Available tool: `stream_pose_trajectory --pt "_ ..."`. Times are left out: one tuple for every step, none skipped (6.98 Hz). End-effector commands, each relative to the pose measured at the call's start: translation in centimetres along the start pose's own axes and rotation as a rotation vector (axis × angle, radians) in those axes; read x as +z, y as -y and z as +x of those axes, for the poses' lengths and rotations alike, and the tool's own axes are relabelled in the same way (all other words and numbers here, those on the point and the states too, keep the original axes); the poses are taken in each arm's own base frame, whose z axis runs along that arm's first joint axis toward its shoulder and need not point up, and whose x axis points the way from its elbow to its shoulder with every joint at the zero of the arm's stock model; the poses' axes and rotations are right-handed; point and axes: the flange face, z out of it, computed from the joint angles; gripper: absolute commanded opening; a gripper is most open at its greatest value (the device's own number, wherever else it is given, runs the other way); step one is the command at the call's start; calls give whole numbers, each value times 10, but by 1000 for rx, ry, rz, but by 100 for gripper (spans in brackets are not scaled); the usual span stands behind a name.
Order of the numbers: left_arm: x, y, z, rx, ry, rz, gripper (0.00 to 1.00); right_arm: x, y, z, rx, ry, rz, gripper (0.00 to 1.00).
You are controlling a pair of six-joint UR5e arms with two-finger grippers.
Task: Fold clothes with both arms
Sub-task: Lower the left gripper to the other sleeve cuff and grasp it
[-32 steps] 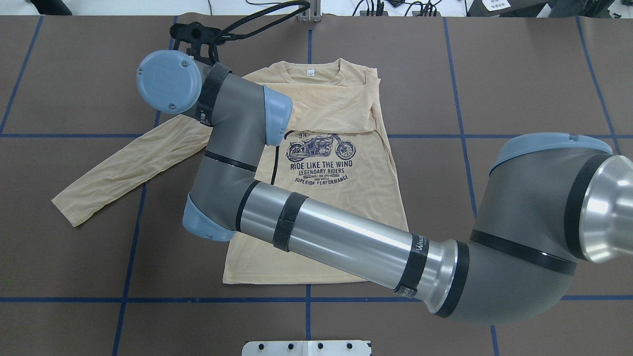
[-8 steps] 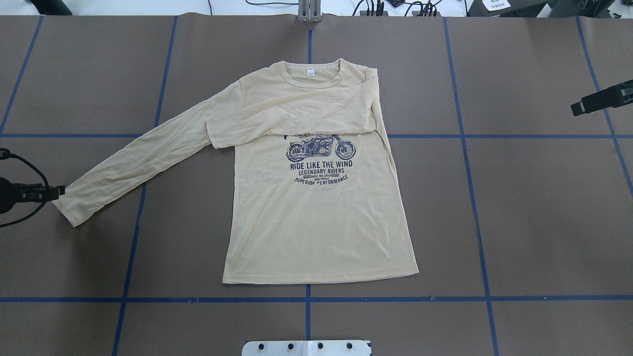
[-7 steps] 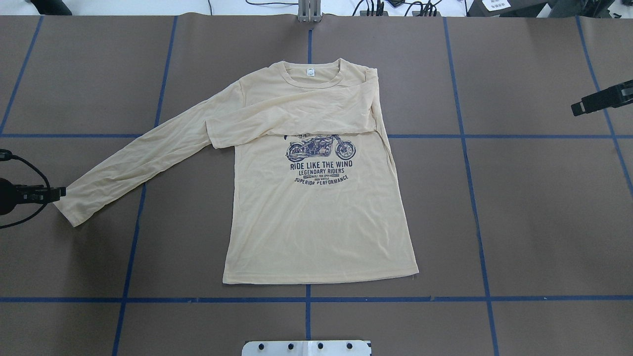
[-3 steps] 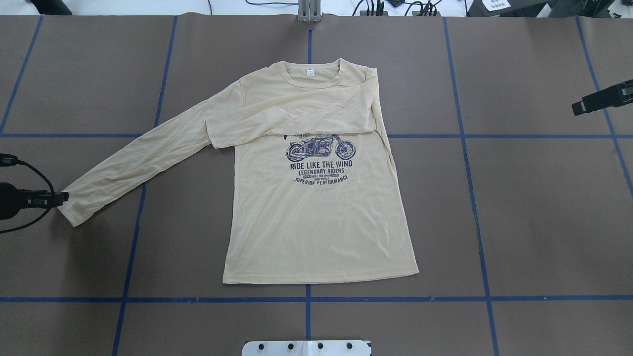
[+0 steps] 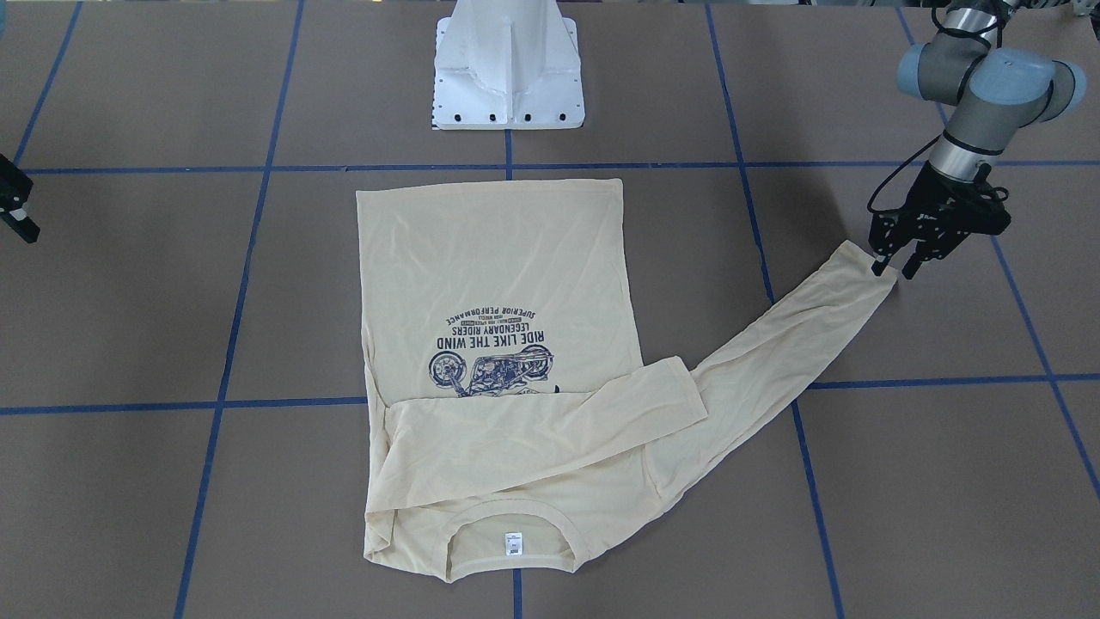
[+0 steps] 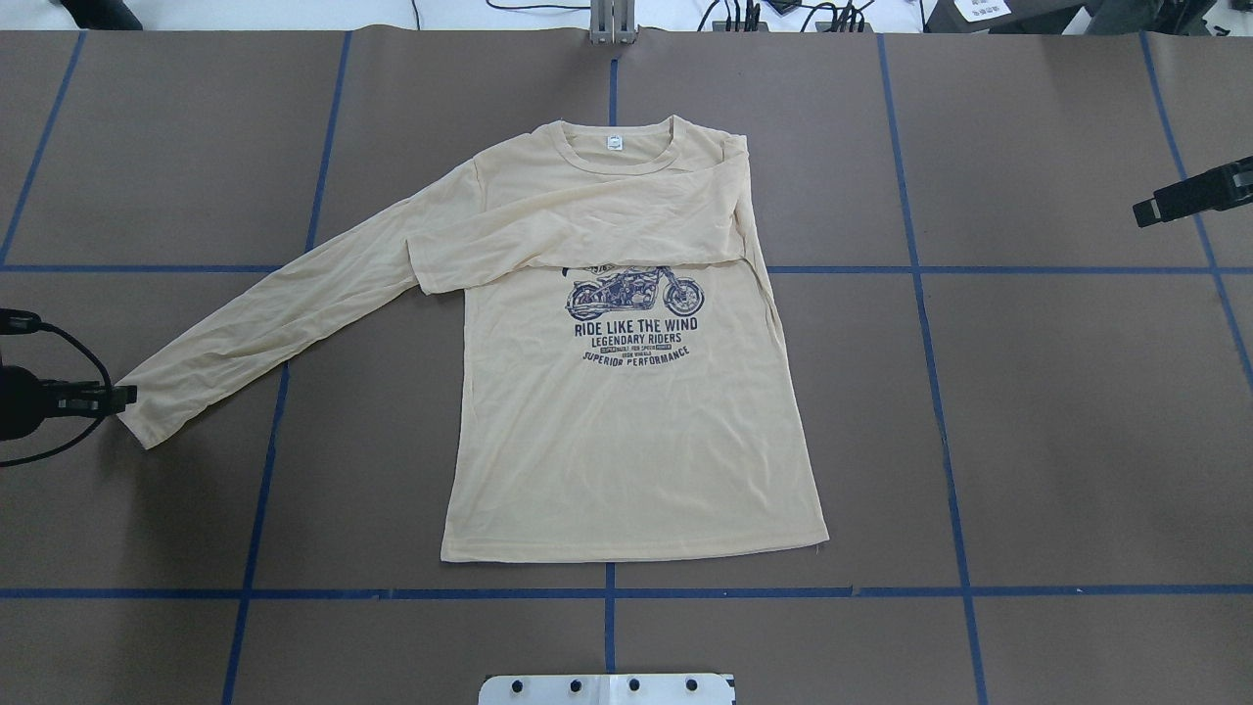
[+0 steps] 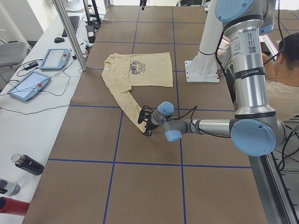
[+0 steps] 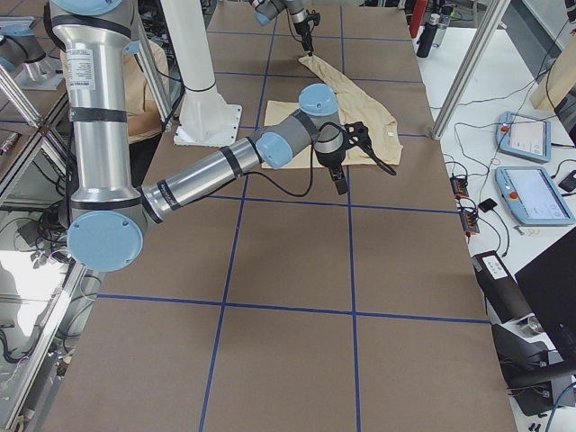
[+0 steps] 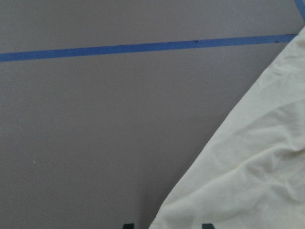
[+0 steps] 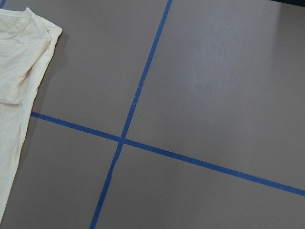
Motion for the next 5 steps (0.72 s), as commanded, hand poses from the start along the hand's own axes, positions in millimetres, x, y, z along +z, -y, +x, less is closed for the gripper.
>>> stream_pose_trajectory --pt "3 -3 -1 3 4 -9 53 0 0 0 0 0 0 100" --pt "3 -4 -1 4 4 -10 53 0 0 0 0 0 0 100" --pt "3 -4 -1 6 4 -10 53 0 0 0 0 0 0 100" --pt "4 -3 1 5 1 -8 41 0 0 0 -1 2 0 100" --pt "5 -1 3 7 -2 -6 17 0 0 1 1 1 0 100"
